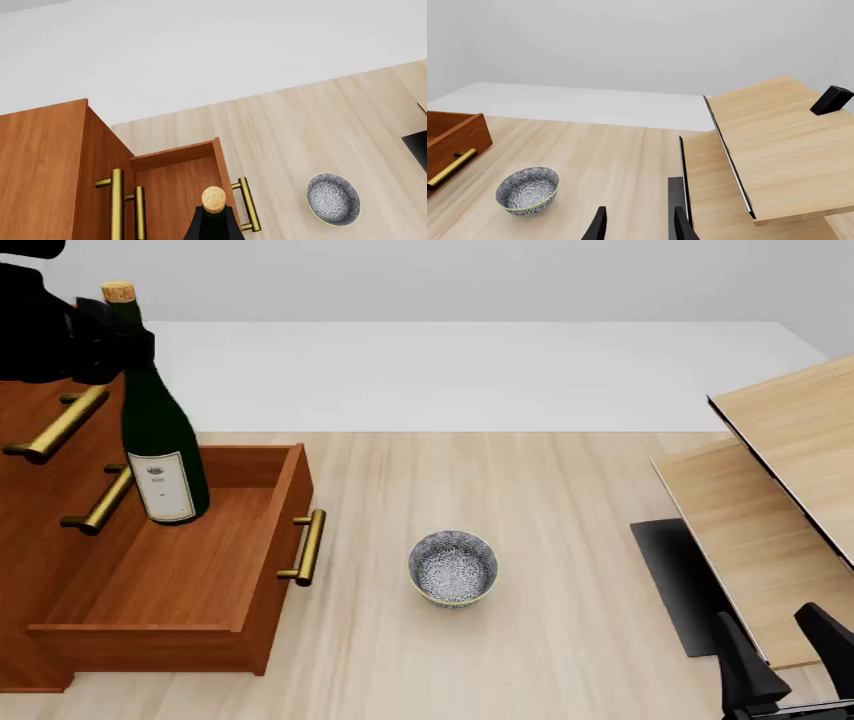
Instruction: Put the wine bottle in the bottom drawer of the cabinet.
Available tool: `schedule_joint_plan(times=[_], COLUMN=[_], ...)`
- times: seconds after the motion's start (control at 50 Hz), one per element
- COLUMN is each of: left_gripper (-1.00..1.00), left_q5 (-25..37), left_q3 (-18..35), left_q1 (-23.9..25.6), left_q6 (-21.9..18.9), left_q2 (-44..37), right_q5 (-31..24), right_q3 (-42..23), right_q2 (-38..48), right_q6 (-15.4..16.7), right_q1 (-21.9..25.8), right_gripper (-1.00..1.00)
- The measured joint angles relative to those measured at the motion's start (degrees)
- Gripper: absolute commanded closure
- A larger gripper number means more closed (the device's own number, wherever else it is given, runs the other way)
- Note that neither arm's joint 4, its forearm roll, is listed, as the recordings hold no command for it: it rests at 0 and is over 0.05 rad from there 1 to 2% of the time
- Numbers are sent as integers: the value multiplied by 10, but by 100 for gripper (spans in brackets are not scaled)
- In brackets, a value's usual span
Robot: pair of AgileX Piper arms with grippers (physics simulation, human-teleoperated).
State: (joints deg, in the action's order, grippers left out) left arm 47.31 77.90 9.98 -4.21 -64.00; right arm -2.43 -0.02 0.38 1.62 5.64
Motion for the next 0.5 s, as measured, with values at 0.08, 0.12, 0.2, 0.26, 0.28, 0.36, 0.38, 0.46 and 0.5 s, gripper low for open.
schedule_joint_plan(times=[0.08, 0.12, 0.2, 0.26, 0.28, 0.36, 0.38, 0.46, 0.5], left_gripper=[100, 100, 100, 100, 100, 100, 100, 100, 100], left_q5=[2, 2, 1, 0, 0, -3, -4, -9, -12], left_q3=[2, 1, 1, -1, -1, -5, -6, -13, -17], left_q1=[-4, -6, -9, -11, -12, -13, -13, -13, -14], left_q6=[2, 2, 5, 6, 7, 10, 11, 13, 13], left_q2=[-10, -14, -21, -25, -26, -29, -30, -31, -32], right_q5=[0, 0, 0, 0, 0, 0, 0, 0, 0], right_q3=[0, 0, 0, 0, 0, 0, 0, 0, 0], right_q2=[0, 0, 0, 0, 0, 0, 0, 0, 0], right_q6=[0, 0, 0, 0, 0, -1, -1, -1, -1], right_q1=[0, 0, -1, -1, -1, -1, -1, -2, -2], right_gripper=[-100, -100, -100, -100, -100, -100, -100, -100, -100])
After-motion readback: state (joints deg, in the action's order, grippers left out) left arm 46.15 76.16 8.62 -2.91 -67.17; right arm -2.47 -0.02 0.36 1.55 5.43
